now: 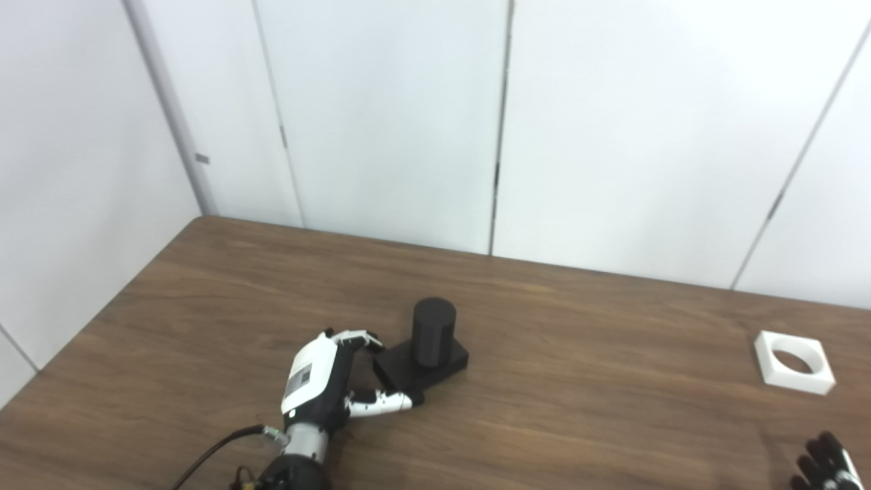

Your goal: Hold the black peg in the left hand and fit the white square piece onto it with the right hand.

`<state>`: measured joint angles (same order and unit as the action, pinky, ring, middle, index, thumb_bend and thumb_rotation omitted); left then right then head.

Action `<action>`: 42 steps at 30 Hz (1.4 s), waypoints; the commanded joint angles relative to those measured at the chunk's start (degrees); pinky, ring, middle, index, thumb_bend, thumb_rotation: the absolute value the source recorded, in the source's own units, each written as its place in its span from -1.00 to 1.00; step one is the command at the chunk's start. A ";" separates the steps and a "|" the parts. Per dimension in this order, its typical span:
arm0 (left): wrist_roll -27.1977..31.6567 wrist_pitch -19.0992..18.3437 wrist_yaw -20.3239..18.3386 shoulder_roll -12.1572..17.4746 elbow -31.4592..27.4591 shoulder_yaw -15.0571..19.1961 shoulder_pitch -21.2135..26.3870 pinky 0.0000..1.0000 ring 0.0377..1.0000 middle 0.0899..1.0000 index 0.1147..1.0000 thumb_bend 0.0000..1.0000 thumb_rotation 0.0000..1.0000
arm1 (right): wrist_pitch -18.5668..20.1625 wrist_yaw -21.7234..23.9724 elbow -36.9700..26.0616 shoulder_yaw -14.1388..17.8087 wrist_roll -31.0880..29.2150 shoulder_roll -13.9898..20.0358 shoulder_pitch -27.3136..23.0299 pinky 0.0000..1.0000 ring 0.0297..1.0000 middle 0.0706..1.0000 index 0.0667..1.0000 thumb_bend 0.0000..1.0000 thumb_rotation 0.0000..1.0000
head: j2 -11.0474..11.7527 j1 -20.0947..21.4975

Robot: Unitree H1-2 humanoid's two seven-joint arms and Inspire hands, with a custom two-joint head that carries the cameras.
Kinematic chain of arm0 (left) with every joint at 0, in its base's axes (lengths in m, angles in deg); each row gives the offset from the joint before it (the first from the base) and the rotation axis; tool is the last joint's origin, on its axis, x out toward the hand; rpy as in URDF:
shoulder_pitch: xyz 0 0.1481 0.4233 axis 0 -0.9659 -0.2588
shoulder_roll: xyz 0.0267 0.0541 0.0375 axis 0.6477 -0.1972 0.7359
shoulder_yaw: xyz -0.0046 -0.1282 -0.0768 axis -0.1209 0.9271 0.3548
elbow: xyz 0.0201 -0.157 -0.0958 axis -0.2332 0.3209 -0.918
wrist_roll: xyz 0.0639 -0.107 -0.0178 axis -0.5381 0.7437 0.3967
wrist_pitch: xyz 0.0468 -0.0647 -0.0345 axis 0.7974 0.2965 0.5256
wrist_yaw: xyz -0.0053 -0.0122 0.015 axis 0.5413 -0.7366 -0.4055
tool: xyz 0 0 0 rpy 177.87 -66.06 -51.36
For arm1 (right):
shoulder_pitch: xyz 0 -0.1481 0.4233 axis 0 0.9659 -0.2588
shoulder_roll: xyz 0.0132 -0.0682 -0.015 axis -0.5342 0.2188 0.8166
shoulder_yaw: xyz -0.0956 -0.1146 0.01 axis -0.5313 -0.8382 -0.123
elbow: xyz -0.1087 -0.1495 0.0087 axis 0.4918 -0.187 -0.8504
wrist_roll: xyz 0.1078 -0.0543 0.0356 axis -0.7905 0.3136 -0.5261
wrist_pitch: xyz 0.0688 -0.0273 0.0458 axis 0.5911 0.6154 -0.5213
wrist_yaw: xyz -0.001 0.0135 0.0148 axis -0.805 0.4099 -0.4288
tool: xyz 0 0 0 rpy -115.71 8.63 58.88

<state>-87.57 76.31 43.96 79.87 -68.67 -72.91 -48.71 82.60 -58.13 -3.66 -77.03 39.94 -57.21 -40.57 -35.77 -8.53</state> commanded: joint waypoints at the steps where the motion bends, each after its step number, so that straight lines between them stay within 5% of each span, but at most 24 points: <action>1: 2.22 0.65 -5.17 0.94 -3.36 -1.62 -0.33 0.75 0.75 0.57 -0.16 0.03 -0.89 | 0.68 -0.63 -2.92 -0.29 0.54 -0.15 -0.06 1.00 1.00 1.00 1.00 0.50 1.00 | -0.49 0.25; 8: 8.34 1.56 -16.35 3.49 -7.70 -5.07 -2.47 0.74 0.85 0.65 -0.16 0.03 -0.90 | 3.66 -1.77 -6.61 -1.49 3.25 -0.41 0.18 1.00 1.00 1.00 1.00 0.13 1.00 | -4.93 4.78; 17: 7.47 3.92 -21.08 5.71 -10.86 -8.29 -4.25 0.63 0.82 0.63 -0.16 0.04 -0.91 | 6.67 -3.59 -8.01 -2.31 4.54 -1.88 -0.53 1.00 1.00 0.95 1.00 0.10 1.00 | -9.47 10.75; 26: 2.12 6.52 -22.13 5.84 -13.39 -12.70 -6.71 0.98 0.84 0.61 -0.16 0.04 -0.90 | 9.01 -5.27 -9.29 -4.24 6.65 -2.64 -1.78 1.00 1.00 0.93 1.00 0.16 1.00 | -12.67 13.99; 42: -11.22 13.07 -18.82 5.17 -10.39 -17.25 -8.71 1.00 0.81 0.56 -0.16 0.04 -0.90 | 9.93 -7.81 -9.80 -5.40 7.65 -2.64 -2.35 1.00 1.00 0.87 1.00 0.24 1.00 | -13.87 14.43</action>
<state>-97.31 89.02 27.48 84.58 -80.93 -88.37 -56.39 93.36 -65.82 -11.17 -82.66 47.69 -58.30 -40.78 -49.57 5.89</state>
